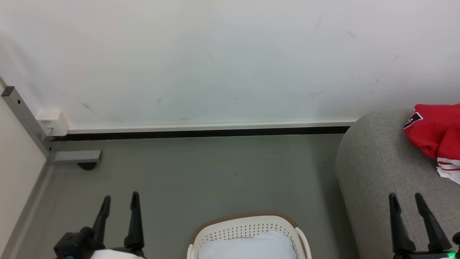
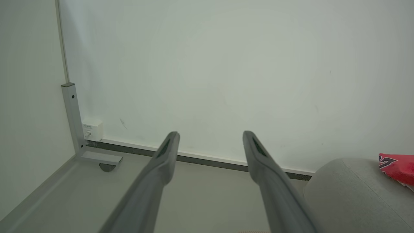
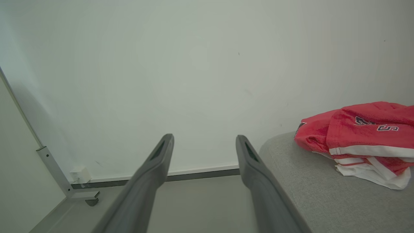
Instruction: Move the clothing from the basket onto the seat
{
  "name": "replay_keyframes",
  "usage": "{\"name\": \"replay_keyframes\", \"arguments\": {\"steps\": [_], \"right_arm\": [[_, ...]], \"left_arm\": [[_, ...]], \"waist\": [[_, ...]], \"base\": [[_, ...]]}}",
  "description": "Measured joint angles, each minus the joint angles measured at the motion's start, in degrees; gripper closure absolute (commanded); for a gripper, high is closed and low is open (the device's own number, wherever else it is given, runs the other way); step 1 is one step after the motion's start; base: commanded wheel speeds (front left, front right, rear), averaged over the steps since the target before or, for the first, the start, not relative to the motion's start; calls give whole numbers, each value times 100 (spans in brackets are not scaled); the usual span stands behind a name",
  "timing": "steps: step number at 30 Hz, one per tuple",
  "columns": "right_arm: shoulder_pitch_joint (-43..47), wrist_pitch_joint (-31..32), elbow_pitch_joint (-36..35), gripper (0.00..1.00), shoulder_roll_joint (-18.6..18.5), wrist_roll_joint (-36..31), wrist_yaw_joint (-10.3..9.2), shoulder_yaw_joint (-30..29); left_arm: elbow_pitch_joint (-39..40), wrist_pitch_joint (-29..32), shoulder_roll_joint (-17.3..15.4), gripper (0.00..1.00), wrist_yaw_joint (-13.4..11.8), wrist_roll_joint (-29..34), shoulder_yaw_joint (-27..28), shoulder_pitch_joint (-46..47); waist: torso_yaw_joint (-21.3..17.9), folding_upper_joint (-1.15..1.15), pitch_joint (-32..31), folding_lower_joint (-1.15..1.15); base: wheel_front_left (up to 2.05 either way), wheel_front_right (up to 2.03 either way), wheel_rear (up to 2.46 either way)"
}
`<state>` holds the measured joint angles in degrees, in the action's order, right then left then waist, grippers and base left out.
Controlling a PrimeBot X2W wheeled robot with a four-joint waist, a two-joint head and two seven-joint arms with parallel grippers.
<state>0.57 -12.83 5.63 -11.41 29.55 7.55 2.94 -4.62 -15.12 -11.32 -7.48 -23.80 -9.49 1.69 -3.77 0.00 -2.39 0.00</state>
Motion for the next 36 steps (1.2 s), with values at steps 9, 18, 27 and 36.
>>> {"name": "replay_keyframes", "arguments": {"steps": [9,18,27,36], "right_arm": [[-65,-223,531,0,487,-655,0,288],[-192,-232,632,0,665,-851,0,431],[-195,-233,713,0,688,-879,0,534],[-239,-232,742,0,683,-882,0,558]], "left_arm": [[-701,0,631,0,647,880,699,-193],[-879,0,822,0,924,1266,1035,-201],[-871,0,846,0,1023,1322,1077,-188],[-882,0,848,0,1021,1290,1038,-186]], "waist": [[-99,0,36,0],[-80,0,33,0],[-44,0,16,0],[-62,0,15,0]], "base": [[0,0,0],[0,0,0],[0,0,0],[0,0,0]]}}
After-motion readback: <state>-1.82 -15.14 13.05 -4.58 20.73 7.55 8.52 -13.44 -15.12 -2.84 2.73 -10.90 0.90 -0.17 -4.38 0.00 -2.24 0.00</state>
